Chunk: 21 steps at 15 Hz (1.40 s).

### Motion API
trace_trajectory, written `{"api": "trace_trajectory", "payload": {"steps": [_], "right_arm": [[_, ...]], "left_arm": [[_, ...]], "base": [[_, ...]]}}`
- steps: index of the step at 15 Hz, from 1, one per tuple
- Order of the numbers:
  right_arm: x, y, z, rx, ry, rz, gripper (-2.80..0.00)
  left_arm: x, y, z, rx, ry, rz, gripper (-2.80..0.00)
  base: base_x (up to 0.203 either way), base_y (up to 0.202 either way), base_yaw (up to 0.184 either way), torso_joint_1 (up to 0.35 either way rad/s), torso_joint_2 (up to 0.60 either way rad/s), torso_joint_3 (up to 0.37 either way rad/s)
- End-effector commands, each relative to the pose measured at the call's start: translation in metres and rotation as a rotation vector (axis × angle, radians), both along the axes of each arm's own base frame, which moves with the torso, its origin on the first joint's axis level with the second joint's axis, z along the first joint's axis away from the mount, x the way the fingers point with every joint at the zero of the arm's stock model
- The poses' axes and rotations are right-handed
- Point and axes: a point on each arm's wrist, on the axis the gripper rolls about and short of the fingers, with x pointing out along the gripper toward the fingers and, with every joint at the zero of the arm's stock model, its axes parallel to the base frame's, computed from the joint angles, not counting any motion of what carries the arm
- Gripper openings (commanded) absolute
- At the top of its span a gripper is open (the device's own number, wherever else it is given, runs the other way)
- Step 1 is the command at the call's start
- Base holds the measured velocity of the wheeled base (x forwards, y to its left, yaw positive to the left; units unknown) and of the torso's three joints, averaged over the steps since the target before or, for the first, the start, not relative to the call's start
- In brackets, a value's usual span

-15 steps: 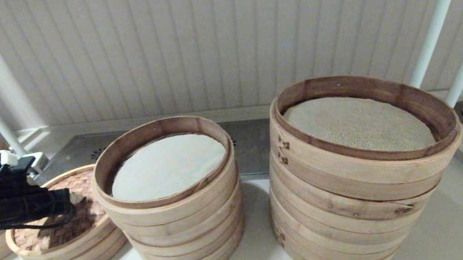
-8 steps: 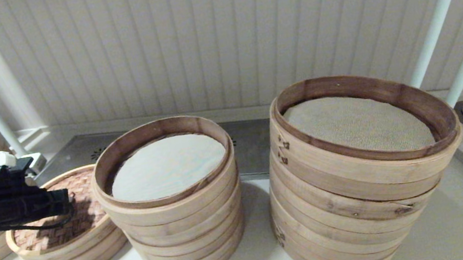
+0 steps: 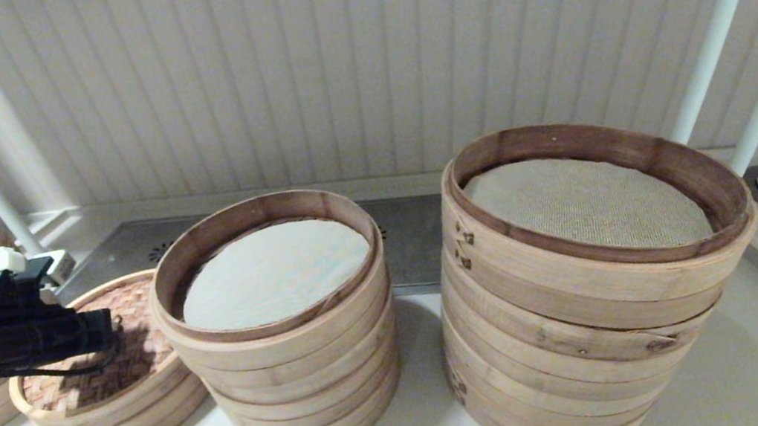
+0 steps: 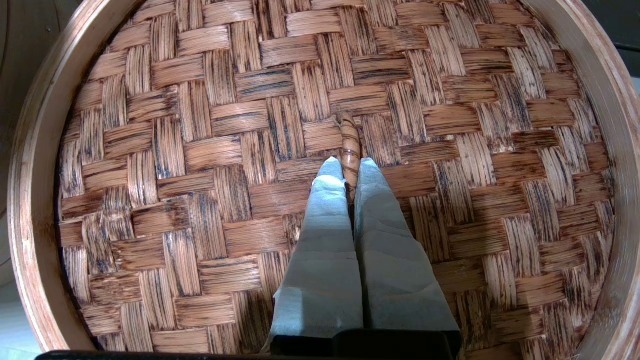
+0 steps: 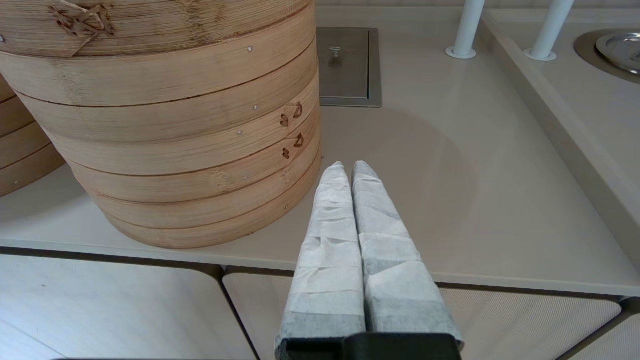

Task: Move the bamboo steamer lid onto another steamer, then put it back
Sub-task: Pick up the steamer

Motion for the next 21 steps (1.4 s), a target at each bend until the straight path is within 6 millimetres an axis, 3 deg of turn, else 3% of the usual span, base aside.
{"api": "trace_trajectory", "payload": {"steps": [1, 21], "right_arm": [[0.0, 0.0, 0.0, 0.0, 0.001, 0.001, -2.8], [0.0, 0.0, 0.0, 0.0, 0.001, 0.001, -2.8]], "left_arm": [[-0.001, 0.0, 0.004, 0.003, -0.016, -0.002, -2.8], [-0.012, -0.003, 0.037, -0.004, -0.116, 0.014, -2.8]], "base": [[0.0, 0.0, 0.0, 0.0, 0.0, 0.0], [0.0, 0.0, 0.0, 0.0, 0.0, 0.0]]}}
